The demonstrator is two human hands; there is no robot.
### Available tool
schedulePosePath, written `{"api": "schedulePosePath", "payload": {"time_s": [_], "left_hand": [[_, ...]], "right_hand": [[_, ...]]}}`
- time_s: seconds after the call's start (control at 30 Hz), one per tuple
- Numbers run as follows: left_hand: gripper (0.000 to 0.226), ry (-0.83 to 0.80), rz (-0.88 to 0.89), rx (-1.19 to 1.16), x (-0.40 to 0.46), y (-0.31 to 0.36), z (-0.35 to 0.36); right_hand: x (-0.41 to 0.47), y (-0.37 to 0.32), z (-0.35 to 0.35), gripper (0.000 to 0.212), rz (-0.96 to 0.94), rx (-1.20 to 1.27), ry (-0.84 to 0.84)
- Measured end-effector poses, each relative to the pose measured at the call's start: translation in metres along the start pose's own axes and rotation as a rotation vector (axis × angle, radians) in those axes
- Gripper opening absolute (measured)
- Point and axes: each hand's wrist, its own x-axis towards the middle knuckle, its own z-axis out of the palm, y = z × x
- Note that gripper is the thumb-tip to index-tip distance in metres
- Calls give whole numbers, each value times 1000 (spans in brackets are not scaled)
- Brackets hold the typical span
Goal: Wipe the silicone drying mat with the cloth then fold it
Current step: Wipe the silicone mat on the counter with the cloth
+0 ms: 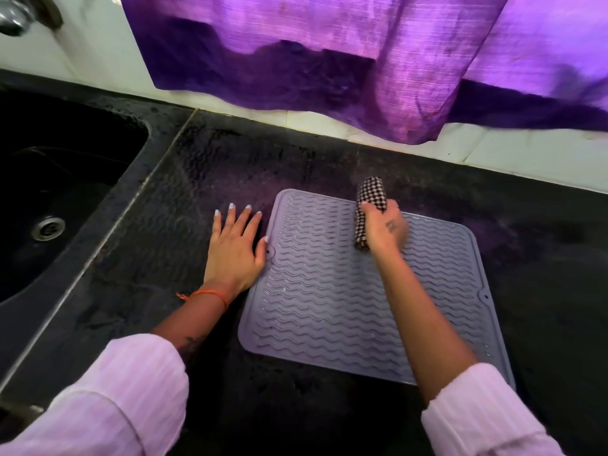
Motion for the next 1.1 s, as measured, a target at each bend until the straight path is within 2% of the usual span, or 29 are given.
{"api": "schedulePosePath", "payload": {"time_s": [0.1,0.2,0.27,0.33,0.4,0.43,0.5,0.57,0.6,0.7,0.8,0.83,0.9,0.93,1.0,1.07,1.1], "left_hand": [[59,1,3,0,0,0,0],[59,-4,0,5,0,0,1],[59,-9,-1,6,0,1,0],[60,-9,-5,6,0,1,-1],[61,-9,-5,11,0,1,-1],[61,-8,-3,10,0,1,-1],[61,-6,-8,4,0,0,-1],[61,-4,-14,1,0,0,-1],[61,-3,-11,0,0,0,-1],[62,-7,-8,-5,0,1,-1],[64,-6,-10,-8,0,1,-2],[64,-7,-10,-4,0,1,-2],[65,-9,-11,4,0,1,-2],[65,-10,-13,6,0,1,-2],[66,-10,-16,6,0,0,-1],[66,-11,-19,10,0,0,-1],[66,-12,-19,10,0,0,-1]], "right_hand": [[-10,12,8,45,-169,-431,31],[-25,9,33,43,-321,-542,17],[-30,0,41,45,-372,-537,-46],[-29,-6,43,45,-423,-459,-183],[-21,-12,36,42,-353,-209,-367],[-17,-15,31,38,-302,-59,-404],[-8,-16,26,35,-271,10,-281],[-8,-11,31,39,-310,-218,-129],[-13,-9,37,41,-339,-345,-112],[-34,-14,57,47,-429,-578,-129],[-40,-29,67,48,-494,-609,-217],[-36,-33,65,47,-503,-536,-290],[-22,-39,56,42,-444,-235,-457],[-15,-39,51,39,-419,-105,-473],[-7,-37,47,38,-435,-112,-348],[-10,-32,55,43,-496,-366,-227],[-17,-30,63,48,-550,-513,-217]]}}
